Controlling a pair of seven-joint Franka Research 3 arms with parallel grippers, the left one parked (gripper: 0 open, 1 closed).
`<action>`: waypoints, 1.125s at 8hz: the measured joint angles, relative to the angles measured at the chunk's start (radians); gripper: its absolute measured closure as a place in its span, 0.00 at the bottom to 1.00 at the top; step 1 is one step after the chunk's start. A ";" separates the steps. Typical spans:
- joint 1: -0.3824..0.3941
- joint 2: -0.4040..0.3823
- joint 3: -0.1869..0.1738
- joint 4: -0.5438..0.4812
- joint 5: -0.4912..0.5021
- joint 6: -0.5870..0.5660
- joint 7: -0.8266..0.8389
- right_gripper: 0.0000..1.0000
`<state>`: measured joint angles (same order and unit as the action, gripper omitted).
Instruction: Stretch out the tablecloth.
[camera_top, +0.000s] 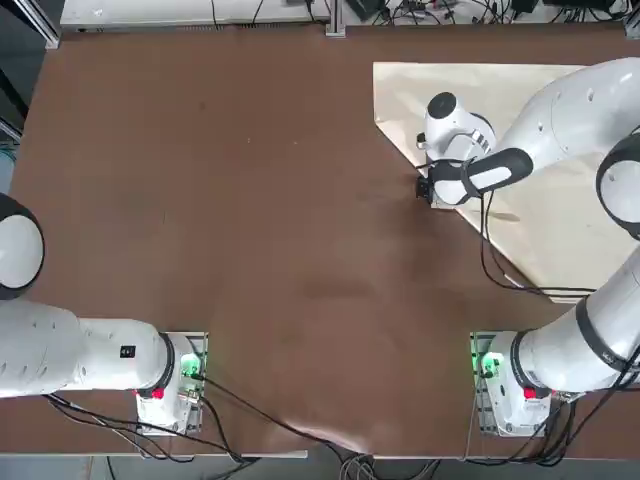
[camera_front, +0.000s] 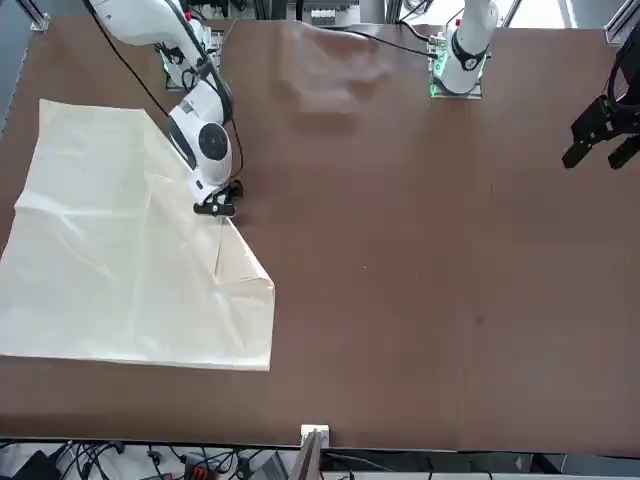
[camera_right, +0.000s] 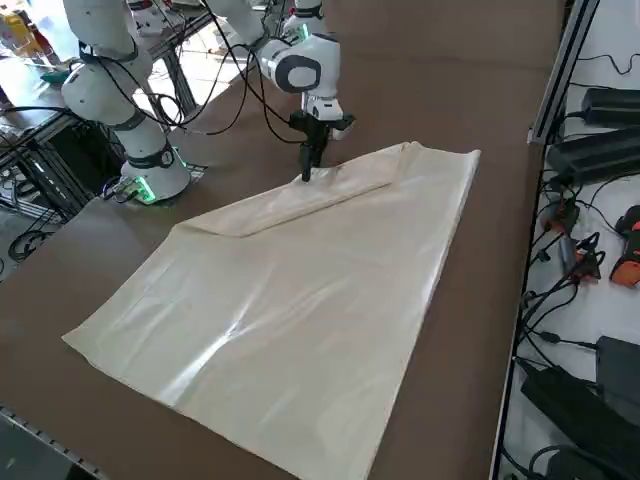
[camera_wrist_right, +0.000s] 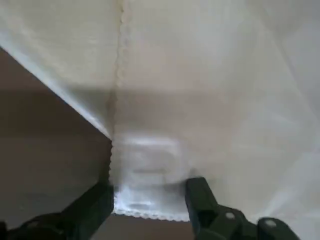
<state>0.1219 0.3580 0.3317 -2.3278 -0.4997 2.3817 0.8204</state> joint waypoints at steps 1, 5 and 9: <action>0.000 0.000 0.000 0.000 0.000 0.000 0.000 0.19; -0.003 -0.001 -0.001 0.001 -0.001 -0.003 0.000 0.62; -0.023 -0.011 -0.002 0.001 -0.006 -0.015 0.001 0.89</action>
<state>0.0988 0.3469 0.3302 -2.3266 -0.5060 2.3669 0.8217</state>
